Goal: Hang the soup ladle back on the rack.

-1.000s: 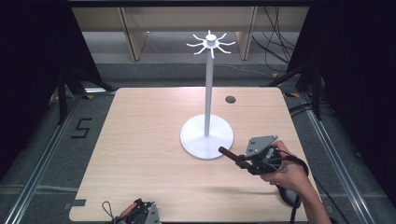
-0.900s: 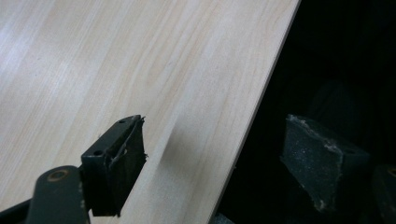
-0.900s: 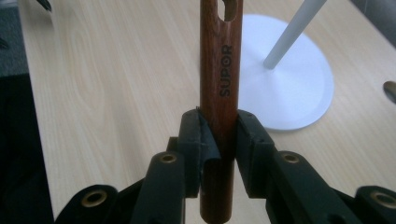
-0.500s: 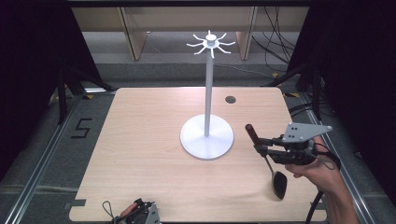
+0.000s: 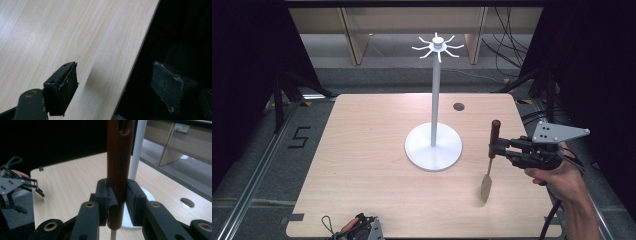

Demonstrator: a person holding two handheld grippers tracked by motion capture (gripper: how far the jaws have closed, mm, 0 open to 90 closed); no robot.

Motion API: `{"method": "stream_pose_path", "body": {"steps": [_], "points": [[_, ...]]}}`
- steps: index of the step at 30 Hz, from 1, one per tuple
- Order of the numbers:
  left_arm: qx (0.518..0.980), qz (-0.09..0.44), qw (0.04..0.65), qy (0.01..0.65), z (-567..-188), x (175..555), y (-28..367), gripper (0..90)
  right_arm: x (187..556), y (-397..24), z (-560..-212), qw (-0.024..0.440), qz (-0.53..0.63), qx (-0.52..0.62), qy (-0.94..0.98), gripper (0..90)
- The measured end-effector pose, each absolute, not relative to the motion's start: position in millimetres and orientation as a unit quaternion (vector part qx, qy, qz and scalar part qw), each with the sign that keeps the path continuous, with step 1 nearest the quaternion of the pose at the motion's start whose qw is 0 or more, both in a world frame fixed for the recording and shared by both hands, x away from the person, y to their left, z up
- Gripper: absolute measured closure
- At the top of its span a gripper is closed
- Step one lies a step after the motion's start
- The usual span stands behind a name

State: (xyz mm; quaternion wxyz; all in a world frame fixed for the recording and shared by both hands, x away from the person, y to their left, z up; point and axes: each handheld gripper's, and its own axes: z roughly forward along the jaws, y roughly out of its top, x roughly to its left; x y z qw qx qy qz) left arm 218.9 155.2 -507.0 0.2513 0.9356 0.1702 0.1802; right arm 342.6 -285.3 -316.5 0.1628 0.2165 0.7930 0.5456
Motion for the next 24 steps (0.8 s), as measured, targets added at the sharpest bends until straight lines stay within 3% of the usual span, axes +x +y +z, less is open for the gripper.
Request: {"method": "stream_pose_path", "body": {"steps": [4,14,24], "points": [[0.935,0.18,0.253,0.173,-508,219,155,20.5,346,-282,-313,0.146,0.556,0.218,0.789,74.1],[0.935,0.181,0.253,0.171,-507,219,156,20.5,364,-264,-300,0.174,0.57,0.231,0.769,74.0],[0.935,0.181,0.251,0.171,-507,219,156,20.5,382,-245,-295,0.163,0.565,0.233,0.774,74.0]]}}
